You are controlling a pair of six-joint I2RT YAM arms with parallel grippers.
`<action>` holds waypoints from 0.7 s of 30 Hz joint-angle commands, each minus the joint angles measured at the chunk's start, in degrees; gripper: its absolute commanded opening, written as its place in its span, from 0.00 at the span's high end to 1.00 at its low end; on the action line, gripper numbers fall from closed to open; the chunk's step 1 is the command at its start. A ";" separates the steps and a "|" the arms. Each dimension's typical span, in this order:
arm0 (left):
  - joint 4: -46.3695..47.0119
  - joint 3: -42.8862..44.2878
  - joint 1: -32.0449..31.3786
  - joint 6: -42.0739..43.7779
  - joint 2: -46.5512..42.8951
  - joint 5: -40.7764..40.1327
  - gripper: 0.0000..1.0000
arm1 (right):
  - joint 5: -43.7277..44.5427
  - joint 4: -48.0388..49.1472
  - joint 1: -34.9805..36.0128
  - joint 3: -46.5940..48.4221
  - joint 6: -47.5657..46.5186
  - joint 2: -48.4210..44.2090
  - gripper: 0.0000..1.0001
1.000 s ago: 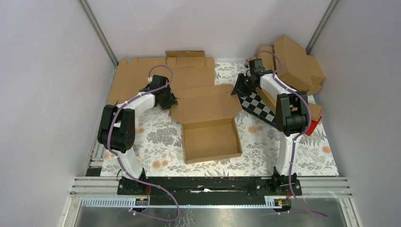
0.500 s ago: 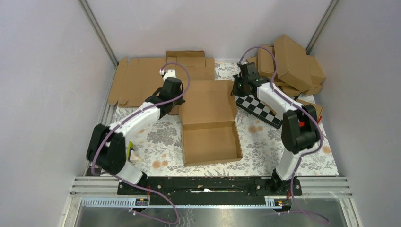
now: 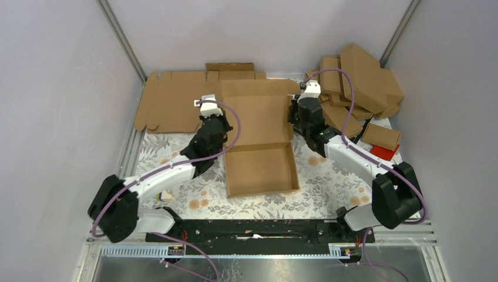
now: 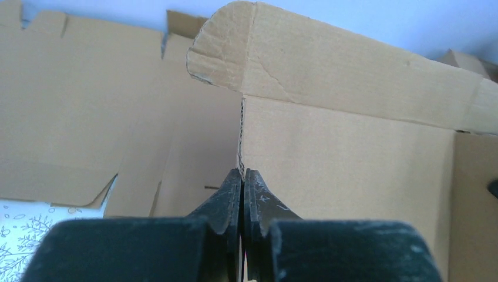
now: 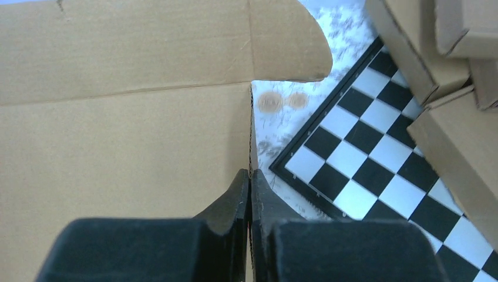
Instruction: Fold the paper box
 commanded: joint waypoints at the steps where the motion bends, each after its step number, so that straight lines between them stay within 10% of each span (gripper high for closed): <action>1: 15.23 4.58 -2.03 1.73 6.69 -6.74 1.00 | 10.15 20.80 4.03 -2.61 -6.76 -1.25 0.94; 7: 33.30 -0.47 -3.25 5.83 10.65 -1.20 1.00 | 9.78 36.05 5.16 -12.19 -9.62 -2.75 0.85; 15: 43.40 -10.94 -3.58 1.10 10.11 2.97 1.00 | 6.02 18.42 5.17 -15.55 -0.28 -8.94 0.53; 21: 49.13 -13.61 -5.03 6.33 10.27 4.93 1.00 | 5.06 -10.69 3.88 -2.72 -0.44 -11.24 0.08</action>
